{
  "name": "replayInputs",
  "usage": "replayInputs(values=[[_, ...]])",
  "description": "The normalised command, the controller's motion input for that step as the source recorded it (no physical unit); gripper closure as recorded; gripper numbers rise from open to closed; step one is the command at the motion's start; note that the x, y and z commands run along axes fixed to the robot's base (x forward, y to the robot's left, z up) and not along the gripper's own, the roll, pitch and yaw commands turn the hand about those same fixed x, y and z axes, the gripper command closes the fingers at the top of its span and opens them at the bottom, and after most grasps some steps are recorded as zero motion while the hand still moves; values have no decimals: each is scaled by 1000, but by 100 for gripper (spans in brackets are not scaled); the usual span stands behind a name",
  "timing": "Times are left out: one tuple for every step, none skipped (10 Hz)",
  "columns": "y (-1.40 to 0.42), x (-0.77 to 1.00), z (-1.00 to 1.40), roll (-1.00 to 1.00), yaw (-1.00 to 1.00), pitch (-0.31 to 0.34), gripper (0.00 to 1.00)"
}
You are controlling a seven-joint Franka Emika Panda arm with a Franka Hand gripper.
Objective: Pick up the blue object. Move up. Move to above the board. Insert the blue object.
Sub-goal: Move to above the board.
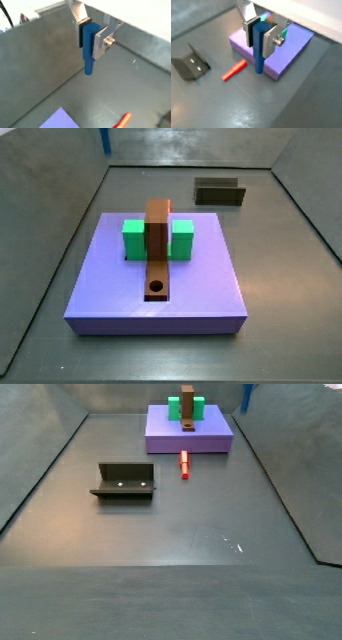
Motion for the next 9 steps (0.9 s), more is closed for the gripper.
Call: replayInputs(values=[[9,30,1400,-44,-6,44,100],[3,44,434,-41,-5,66,100],[-1400,1008,261,-50,-93,168,100],[-1400,1039,198,-1,-83,171,100],[-1400,1119,173,66,-30,252,100],[-1400,1133,238,-18,-7,179,100],[-1400,1008,233,40,-4,107,100],[-1400,1064,243,67,10,113,100],[-499,563,32,136,10,234,100]])
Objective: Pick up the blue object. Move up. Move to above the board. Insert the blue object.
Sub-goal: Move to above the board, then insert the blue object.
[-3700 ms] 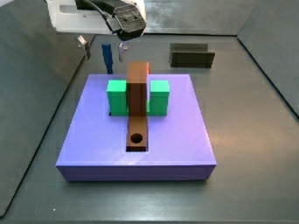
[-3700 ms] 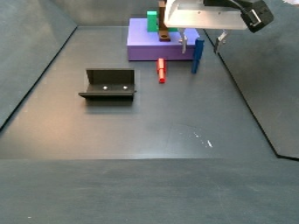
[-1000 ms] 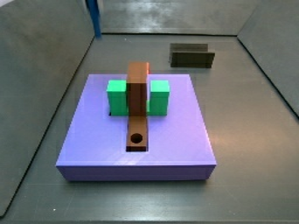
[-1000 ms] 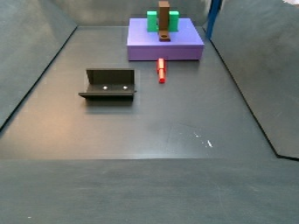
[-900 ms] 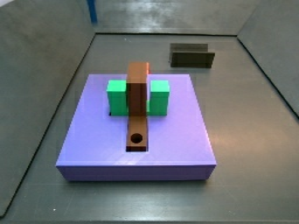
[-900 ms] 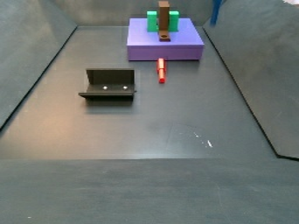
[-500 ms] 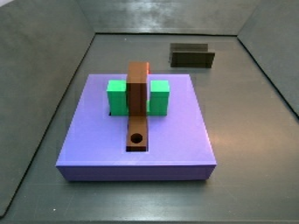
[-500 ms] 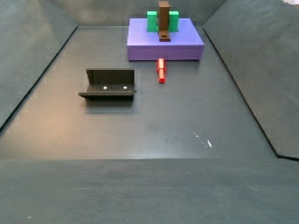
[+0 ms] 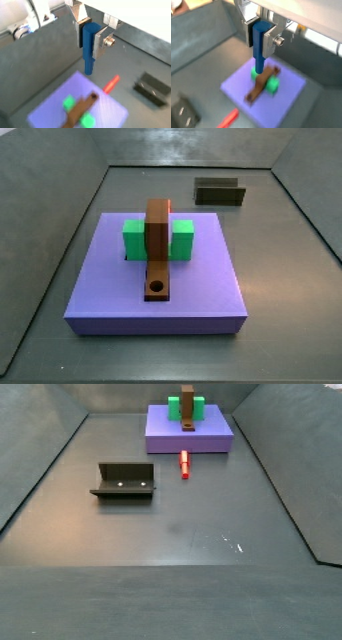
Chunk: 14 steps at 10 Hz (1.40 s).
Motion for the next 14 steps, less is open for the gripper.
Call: replayInputs(values=[[-74,196,35,77,15,210,100],[0,0,0,-13,0,0,100],[-331,34,-169,-227,0,-154,100],[-566,77,-369,-229,40,-203,100],[-577,83,-389,-230,89,-214,100],[-763,63,-471,0,171,-189,100],[-717,6,-506,137,169,-136,100],[-717,0,-597,201,243,-166,100],[-571,0,-623,266,309,-154,100],[-471,20,-523,313,254,-76,100],[-363,51,-509,240,120,-17,100],[-286,0,-689,184,0,-66,100],[-174,0,-600,226,0,-20,100],[-126,0,-594,130,-114,0,100]])
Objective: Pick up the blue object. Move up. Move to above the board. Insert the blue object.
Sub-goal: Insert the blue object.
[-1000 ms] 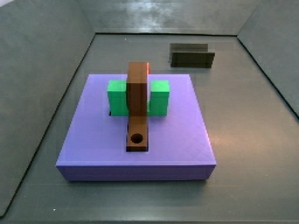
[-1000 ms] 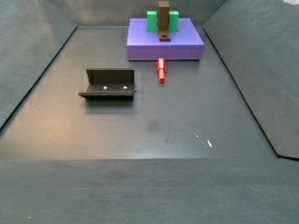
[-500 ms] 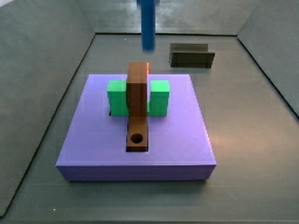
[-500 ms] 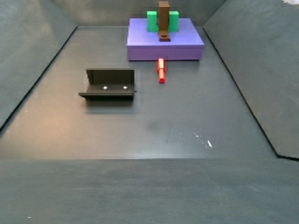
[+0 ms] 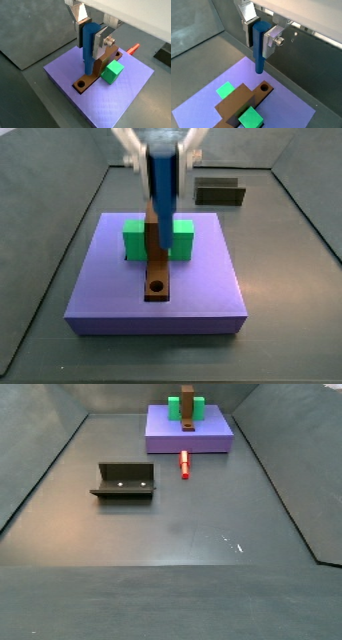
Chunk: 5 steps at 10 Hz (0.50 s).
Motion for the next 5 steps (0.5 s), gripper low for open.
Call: replayInputs(values=[[-71,0,-566,96,-134,0,100],[-46,0,-554,50,-131,-1,100],[-20,-14,-580,0,-137,-56,100],[0,-14,-554,-1,-134,-60,100],[0,0,-491,0,-129,-13,100]])
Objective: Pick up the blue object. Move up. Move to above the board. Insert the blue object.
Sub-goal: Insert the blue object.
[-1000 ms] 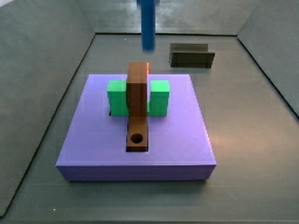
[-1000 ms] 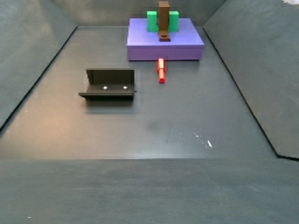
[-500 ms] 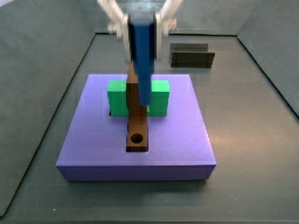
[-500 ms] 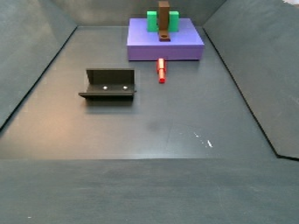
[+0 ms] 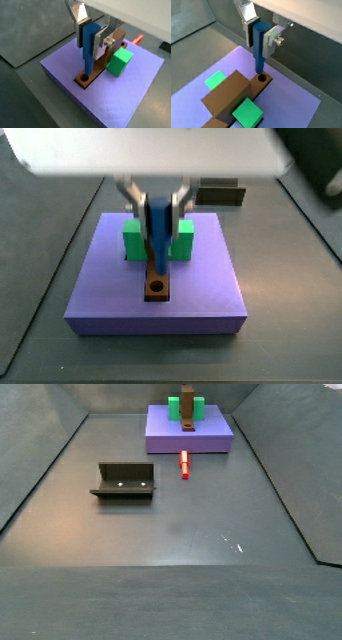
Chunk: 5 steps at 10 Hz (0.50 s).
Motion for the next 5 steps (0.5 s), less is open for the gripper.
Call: replayInputs(values=[[0,-57,-380,-46,-131,-34,100],[-26,-69,-171,-106,-51,-1,100],[-49,-77,-174,-93,-37,-17,100],[-74,-43,-137,-114,-9,-20,100],[-69,-37,-143,-89,0,-20,100]])
